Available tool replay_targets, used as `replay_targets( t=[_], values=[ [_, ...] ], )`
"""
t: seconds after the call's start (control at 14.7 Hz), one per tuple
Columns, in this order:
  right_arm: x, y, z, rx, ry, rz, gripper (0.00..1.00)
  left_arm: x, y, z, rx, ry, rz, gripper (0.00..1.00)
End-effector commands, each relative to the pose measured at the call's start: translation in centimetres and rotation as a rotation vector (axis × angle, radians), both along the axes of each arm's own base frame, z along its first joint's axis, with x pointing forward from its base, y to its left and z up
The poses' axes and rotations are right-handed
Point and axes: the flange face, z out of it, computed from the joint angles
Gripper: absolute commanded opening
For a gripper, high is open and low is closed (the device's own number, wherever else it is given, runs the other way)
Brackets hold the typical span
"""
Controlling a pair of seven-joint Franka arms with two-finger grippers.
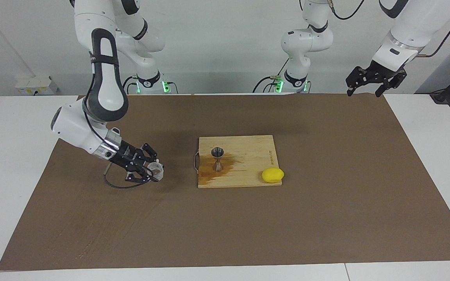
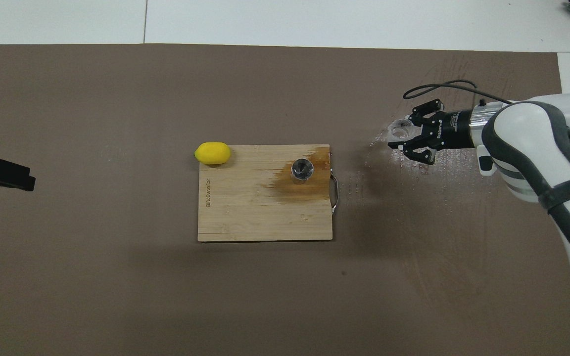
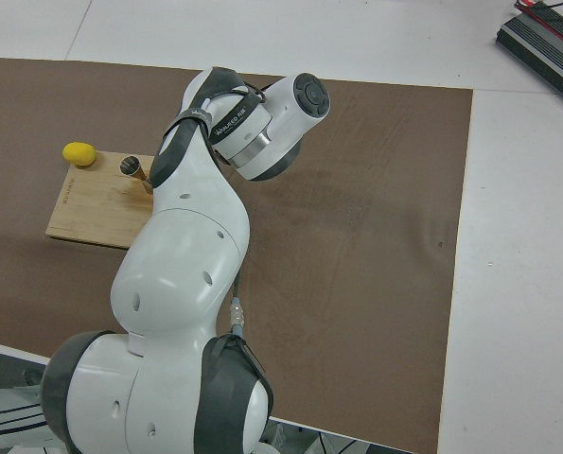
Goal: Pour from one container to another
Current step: 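Lower the glass cup onto the table and open the right gripper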
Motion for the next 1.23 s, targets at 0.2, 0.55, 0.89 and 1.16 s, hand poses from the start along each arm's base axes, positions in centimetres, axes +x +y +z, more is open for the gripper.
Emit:
replay_targets(
  t=[0.2,0.55,0.89,1.16],
  values=[
    [-2.1,-7.0,-5.1,0.103,-0.058,0.107,0.00,-0.3,0.1,-0.1,0.019,0.009,-0.013,1.00],
    [-3.8,-12.1,-8.2,0.138,-0.107,0.168,0.00,-0.3,0.1,-0.1,0.019,0.007,-0.013,1.00],
    [-4.5,-14.0,-8.7,0.107,-0.131,0.226,0.00,-0.3,0.1,-0.1,0.019,0.009,-0.013,1.00],
    [-5.2,-14.4,-10.1,0.126,-0.138,0.287,0.00,-0.4,0.1,0.0,0.019,0.007,-0.013,1.00]
  ],
)
